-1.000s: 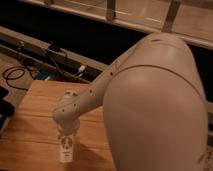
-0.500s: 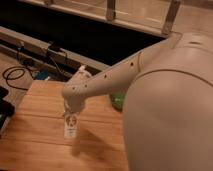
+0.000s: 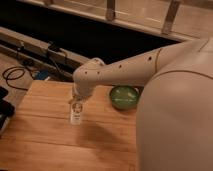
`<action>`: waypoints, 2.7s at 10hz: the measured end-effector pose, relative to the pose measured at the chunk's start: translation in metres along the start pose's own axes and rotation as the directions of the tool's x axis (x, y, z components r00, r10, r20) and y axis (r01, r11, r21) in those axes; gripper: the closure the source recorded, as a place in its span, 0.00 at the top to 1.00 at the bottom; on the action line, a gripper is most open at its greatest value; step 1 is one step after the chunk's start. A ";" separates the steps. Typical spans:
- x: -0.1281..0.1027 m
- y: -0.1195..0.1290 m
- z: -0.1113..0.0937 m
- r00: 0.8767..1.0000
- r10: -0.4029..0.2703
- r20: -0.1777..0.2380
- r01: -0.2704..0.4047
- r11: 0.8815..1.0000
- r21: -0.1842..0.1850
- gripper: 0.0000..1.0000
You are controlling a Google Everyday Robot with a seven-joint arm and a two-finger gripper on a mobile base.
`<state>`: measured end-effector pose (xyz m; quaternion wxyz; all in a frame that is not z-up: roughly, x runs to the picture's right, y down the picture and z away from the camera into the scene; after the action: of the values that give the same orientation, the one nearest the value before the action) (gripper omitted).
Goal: Place the bottle in the ceramic bowl
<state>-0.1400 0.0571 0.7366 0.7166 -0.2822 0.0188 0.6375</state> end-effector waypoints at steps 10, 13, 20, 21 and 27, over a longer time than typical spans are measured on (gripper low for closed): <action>-0.078 -0.125 -0.012 0.980 0.170 0.103 -0.178 0.981 0.079 0.00; -0.074 -0.184 -0.042 0.944 0.256 0.206 -0.266 0.964 0.023 0.00; -0.059 -0.211 -0.055 0.916 0.299 0.266 -0.300 0.953 -0.041 0.00; -0.059 -0.212 -0.055 0.915 0.301 0.268 -0.301 0.953 -0.041 0.00; -0.088 -0.260 -0.070 0.888 0.324 0.326 -0.351 0.936 0.026 0.00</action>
<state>0.1071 -0.0597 0.8102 0.5996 -0.1381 -0.0210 0.7880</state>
